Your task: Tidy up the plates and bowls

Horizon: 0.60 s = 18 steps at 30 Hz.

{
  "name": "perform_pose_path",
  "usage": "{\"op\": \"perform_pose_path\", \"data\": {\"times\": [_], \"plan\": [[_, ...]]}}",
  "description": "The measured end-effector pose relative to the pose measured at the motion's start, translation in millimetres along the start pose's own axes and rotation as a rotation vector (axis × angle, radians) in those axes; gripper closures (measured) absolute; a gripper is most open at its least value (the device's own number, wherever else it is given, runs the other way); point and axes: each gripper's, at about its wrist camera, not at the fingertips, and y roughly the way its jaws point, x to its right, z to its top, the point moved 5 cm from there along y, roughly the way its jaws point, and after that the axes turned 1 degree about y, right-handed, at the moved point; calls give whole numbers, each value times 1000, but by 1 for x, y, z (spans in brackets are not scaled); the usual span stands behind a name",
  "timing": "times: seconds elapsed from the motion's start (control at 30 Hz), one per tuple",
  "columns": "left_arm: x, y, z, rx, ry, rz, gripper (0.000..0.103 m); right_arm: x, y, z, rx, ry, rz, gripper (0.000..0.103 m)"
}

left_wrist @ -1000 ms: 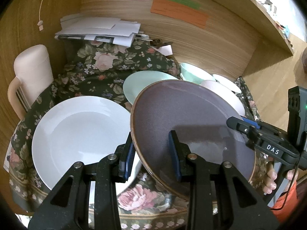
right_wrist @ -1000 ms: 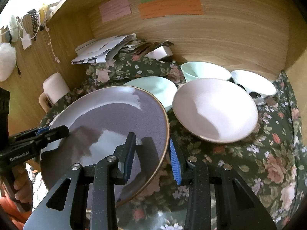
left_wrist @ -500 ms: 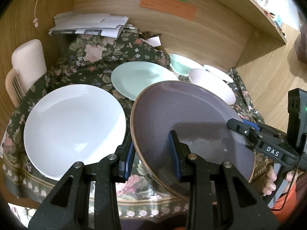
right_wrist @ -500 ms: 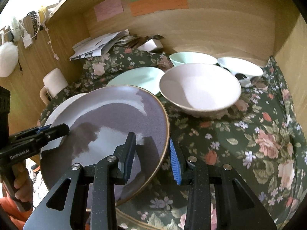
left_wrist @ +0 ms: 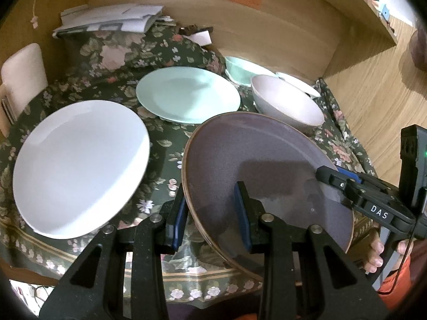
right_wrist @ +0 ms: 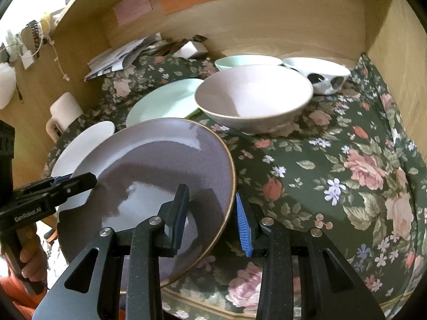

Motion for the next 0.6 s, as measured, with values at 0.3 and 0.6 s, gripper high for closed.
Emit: {"op": "perform_pose_path", "data": {"times": [0.3, 0.6], "plan": [[4, 28, 2, -46, 8, 3, 70, 15, 13, -2, -26, 27, -7, 72], [0, 43, 7, -57, 3, 20, 70, 15, 20, 0, -25, 8, -16, 72]]}}
